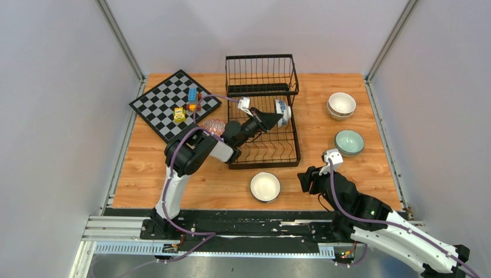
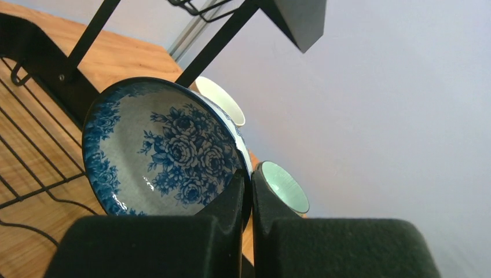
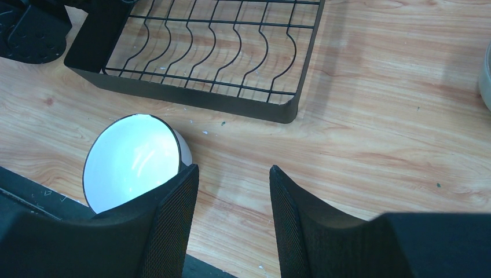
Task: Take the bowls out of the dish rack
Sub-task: Pick up the bowl from the dish rack.
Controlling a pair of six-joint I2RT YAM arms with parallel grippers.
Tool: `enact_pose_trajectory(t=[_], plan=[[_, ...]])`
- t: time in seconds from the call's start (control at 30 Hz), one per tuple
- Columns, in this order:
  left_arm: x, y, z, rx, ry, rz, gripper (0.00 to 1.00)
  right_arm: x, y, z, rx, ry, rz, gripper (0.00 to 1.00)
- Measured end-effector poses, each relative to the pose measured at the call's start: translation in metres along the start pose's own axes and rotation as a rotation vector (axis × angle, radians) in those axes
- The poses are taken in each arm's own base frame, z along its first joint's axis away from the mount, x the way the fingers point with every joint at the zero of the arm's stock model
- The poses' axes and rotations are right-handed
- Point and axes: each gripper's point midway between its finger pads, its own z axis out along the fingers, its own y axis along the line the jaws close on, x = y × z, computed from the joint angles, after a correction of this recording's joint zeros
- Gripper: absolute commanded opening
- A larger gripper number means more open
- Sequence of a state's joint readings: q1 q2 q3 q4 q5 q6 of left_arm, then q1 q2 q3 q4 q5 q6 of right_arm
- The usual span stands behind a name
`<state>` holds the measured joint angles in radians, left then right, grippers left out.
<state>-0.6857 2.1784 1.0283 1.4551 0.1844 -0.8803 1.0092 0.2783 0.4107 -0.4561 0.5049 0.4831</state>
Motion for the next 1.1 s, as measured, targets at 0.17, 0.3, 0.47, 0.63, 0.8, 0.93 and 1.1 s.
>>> enact_pose_trajectory(t=[0.17, 0.3, 0.47, 0.63, 0.8, 0.93, 1.1], plan=[[-0.005, -0.005, 0.001, 0.013, -0.011, -0.006, 0.00, 0.000, 0.000, 0.000, 0.000, -0.001, 0.001, 0.52], [-0.003, -0.008, -0.003, 0.018, 0.001, -0.007, 0.00, -0.001, 0.000, -0.001, -0.002, -0.004, 0.003, 0.52], [-0.010, -0.023, -0.008, 0.046, 0.004, -0.009, 0.00, -0.001, 0.000, -0.001, 0.000, -0.002, 0.007, 0.54], [-0.011, -0.034, -0.023, 0.056, 0.023, -0.019, 0.00, -0.006, 0.000, -0.004, -0.001, -0.006, 0.014, 0.54], [-0.006, -0.042, -0.042, 0.057, 0.064, -0.029, 0.00, -0.017, 0.001, -0.010, -0.010, -0.032, 0.030, 0.55], [-0.008, -0.057, -0.058, 0.082, 0.092, -0.028, 0.00, -0.026, 0.002, -0.014, -0.011, -0.049, 0.038, 0.55], [-0.018, -0.083, -0.069, 0.141, 0.102, -0.028, 0.00, -0.038, 0.001, -0.021, -0.013, -0.063, 0.036, 0.55]])
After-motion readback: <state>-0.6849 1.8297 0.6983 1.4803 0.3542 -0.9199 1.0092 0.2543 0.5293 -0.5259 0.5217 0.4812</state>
